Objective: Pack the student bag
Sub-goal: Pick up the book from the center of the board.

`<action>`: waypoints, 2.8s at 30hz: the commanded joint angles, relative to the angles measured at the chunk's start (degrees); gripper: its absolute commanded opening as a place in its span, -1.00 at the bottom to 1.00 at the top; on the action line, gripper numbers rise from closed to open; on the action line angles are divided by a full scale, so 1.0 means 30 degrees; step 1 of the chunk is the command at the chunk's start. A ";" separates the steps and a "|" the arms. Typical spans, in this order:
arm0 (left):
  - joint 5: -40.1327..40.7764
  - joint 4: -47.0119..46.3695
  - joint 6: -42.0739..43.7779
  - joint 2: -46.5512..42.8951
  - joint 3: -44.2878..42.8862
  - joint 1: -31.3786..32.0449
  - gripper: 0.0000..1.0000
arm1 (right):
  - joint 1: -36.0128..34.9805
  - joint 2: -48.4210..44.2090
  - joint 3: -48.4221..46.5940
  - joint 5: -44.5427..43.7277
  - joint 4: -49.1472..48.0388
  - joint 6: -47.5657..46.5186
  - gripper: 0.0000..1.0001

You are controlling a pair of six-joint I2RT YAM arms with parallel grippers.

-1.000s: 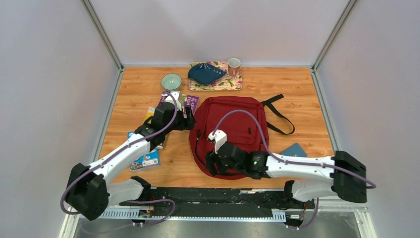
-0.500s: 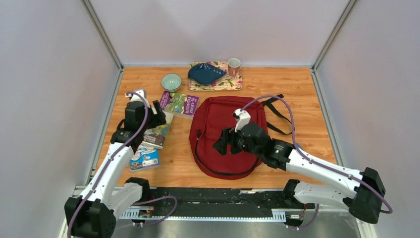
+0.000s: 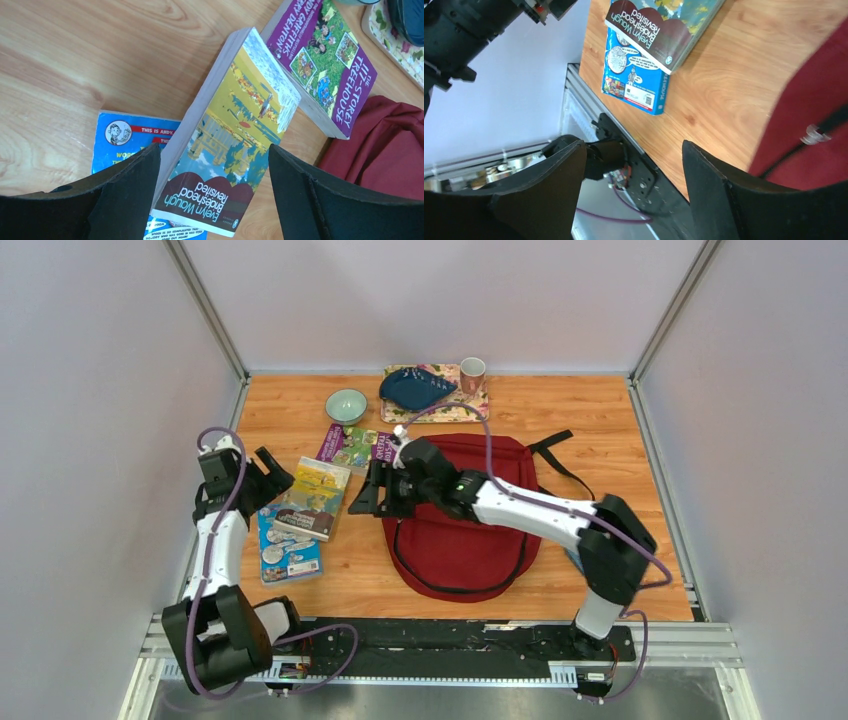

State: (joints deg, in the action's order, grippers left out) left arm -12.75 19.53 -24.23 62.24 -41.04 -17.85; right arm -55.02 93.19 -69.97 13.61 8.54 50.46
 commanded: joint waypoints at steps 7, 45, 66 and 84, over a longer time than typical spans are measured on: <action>-0.2429 -0.1471 -0.0421 0.1870 0.0963 -0.0878 0.73 | 0.0265 0.8162 -0.5119 0.5073 -0.2374 0.5591 0.47; -0.4391 -0.0328 0.0547 0.2545 0.3308 -0.1083 -0.53 | 0.0500 1.4436 -0.9459 0.4634 -0.2668 0.8699 0.35; -0.4449 0.0638 0.0956 0.2897 0.3191 -0.1112 -1.00 | -0.0731 1.2736 -0.6471 0.2613 -0.3750 1.1158 0.46; -0.5446 0.2014 0.1836 0.1111 0.4391 -0.1082 -1.00 | -0.0701 1.1566 -0.6324 0.1881 -0.3431 0.8964 -1.00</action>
State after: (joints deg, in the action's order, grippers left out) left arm -24.32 14.13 -19.70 67.09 -31.38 -21.80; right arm -56.14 131.26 -88.86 22.39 2.13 78.08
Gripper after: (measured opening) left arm 0.257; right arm 0.093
